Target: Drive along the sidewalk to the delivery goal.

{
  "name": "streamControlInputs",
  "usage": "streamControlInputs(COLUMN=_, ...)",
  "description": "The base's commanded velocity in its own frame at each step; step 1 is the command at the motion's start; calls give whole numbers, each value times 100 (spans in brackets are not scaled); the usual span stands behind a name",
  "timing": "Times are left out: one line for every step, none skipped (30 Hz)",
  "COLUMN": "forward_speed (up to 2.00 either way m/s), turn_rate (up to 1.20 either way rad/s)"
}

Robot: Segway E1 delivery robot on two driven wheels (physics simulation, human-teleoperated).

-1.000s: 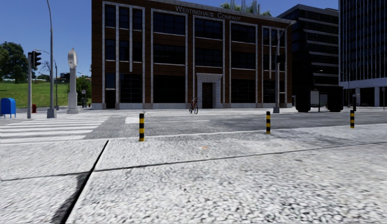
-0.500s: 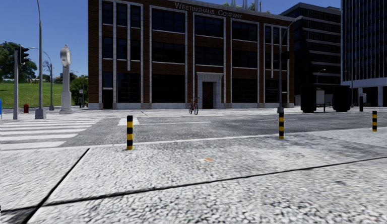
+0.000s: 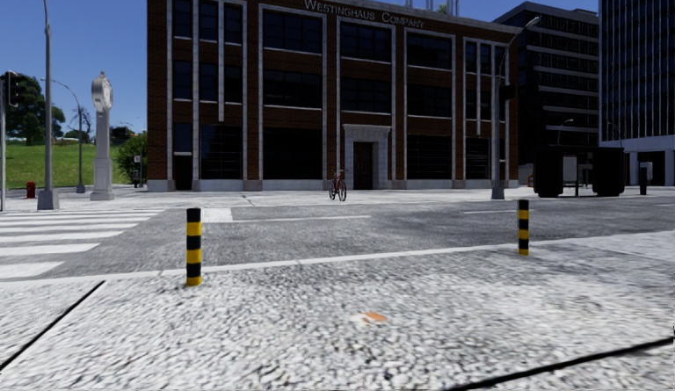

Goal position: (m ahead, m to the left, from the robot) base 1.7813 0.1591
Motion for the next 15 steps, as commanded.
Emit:
streamControlInputs(forward_speed=153, turn_rate=0)
streamControlInputs(forward_speed=153, turn_rate=0)
streamControlInputs(forward_speed=153, turn_rate=0)
streamControlInputs(forward_speed=153, turn_rate=0)
streamControlInputs(forward_speed=151, turn_rate=0)
streamControlInputs(forward_speed=151, turn_rate=0)
streamControlInputs(forward_speed=148, turn_rate=0)
streamControlInputs(forward_speed=145, turn_rate=0)
streamControlInputs(forward_speed=137, turn_rate=0)
streamControlInputs(forward_speed=137, turn_rate=0)
streamControlInputs(forward_speed=131, turn_rate=0)
streamControlInputs(forward_speed=129, turn_rate=0)
streamControlInputs(forward_speed=128, turn_rate=0)
streamControlInputs(forward_speed=128, turn_rate=0)
streamControlInputs(forward_speed=128, turn_rate=0)
